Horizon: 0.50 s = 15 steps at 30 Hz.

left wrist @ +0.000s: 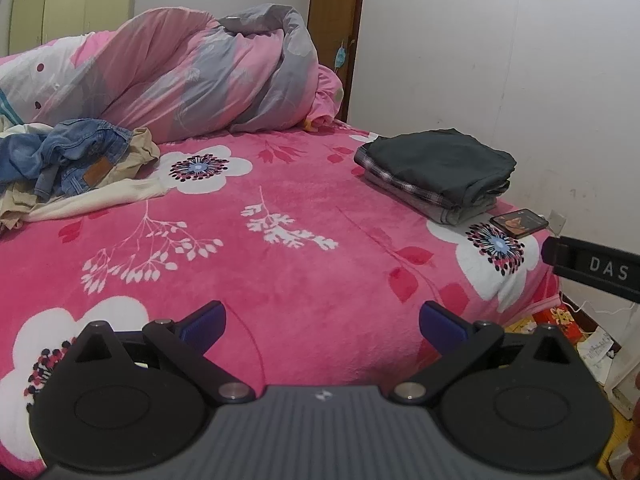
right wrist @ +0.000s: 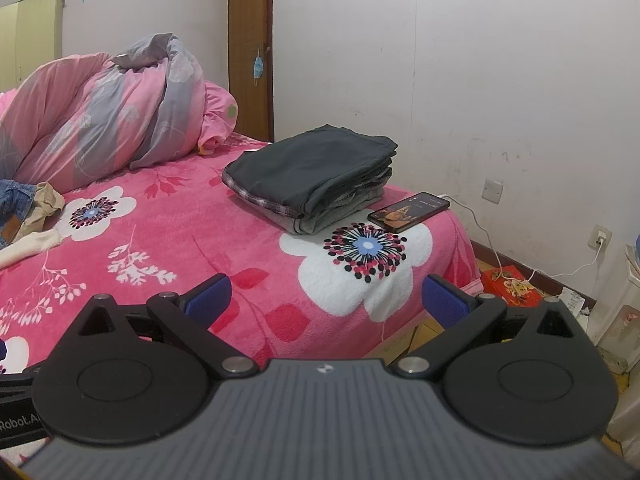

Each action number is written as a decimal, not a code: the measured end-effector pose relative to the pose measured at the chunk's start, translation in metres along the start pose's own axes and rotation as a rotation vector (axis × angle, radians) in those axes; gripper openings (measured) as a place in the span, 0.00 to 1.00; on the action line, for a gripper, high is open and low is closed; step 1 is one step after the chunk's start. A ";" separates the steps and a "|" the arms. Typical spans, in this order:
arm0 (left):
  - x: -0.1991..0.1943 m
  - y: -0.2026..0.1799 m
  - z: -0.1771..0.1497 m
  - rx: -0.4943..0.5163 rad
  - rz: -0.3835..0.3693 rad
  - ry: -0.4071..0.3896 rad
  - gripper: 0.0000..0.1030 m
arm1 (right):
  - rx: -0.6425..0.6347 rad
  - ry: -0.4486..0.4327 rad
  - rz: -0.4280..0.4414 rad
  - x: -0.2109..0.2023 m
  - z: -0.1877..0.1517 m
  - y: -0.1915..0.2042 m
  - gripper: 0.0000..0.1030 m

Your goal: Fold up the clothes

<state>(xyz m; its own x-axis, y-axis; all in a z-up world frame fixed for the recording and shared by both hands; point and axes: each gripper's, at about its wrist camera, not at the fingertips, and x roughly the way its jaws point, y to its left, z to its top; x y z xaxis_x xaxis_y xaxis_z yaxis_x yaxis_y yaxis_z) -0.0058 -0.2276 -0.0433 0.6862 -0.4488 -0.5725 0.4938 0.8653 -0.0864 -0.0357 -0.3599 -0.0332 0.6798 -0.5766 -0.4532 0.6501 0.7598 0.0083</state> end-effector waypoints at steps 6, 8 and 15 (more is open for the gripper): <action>0.001 0.000 -0.001 -0.002 -0.001 0.003 1.00 | -0.001 0.000 0.002 0.000 0.000 0.000 0.99; 0.000 0.002 -0.001 -0.001 -0.003 0.003 1.00 | -0.002 0.000 0.002 0.000 0.000 0.000 0.99; 0.001 0.001 -0.001 -0.001 -0.005 0.006 1.00 | -0.004 -0.003 0.002 0.000 0.001 0.001 0.99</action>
<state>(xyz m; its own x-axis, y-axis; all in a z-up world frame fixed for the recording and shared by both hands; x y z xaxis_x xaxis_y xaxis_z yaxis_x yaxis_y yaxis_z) -0.0050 -0.2271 -0.0444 0.6809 -0.4515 -0.5767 0.4963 0.8635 -0.0900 -0.0343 -0.3593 -0.0324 0.6823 -0.5758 -0.4505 0.6472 0.7623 0.0059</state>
